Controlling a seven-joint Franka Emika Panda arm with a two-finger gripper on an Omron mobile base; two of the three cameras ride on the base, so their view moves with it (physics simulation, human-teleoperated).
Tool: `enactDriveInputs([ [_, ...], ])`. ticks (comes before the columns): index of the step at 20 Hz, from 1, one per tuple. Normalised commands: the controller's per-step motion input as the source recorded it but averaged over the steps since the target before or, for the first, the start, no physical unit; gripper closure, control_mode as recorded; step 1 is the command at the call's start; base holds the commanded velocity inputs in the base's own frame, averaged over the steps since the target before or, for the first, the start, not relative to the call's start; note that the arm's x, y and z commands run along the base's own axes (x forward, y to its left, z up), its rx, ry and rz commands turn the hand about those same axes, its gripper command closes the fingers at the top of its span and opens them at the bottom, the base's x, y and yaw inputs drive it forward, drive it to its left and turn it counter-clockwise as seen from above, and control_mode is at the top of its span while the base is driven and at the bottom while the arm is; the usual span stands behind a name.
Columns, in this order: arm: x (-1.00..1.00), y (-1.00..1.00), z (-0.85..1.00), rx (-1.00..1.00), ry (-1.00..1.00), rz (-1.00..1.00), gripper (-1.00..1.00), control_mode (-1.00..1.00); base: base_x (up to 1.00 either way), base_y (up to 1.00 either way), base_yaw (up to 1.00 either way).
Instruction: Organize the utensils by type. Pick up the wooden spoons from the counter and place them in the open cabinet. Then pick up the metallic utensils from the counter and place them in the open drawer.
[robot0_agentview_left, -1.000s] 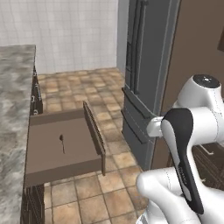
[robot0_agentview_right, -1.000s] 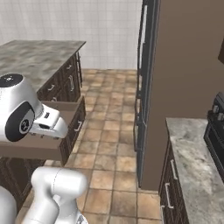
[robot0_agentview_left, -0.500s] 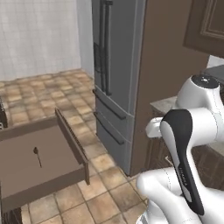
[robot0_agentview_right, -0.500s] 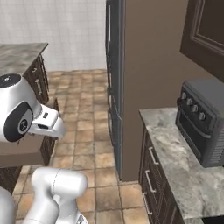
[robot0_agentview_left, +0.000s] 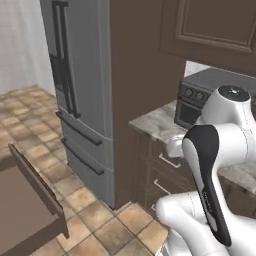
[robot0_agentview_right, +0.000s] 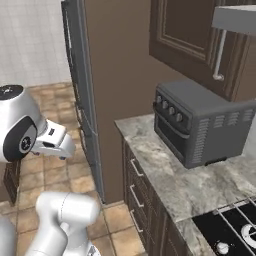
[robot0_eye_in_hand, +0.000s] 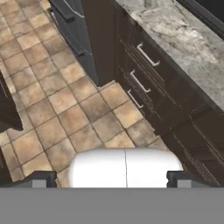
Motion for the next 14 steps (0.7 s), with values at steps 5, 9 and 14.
enactDriveInputs([
  [5,0.0,0.0,0.0,0.0,0.0,0.0,-1.0,1.0,-0.3,-0.36,-0.59],
  [9,0.0,0.0,0.0,0.0,0.0,0.0,-1.0,1.0,-0.46,-0.17,-0.64],
  [14,0.0,0.0,0.0,0.0,0.0,0.0,-1.0,1.0,-0.49,-0.1,-0.65],
])
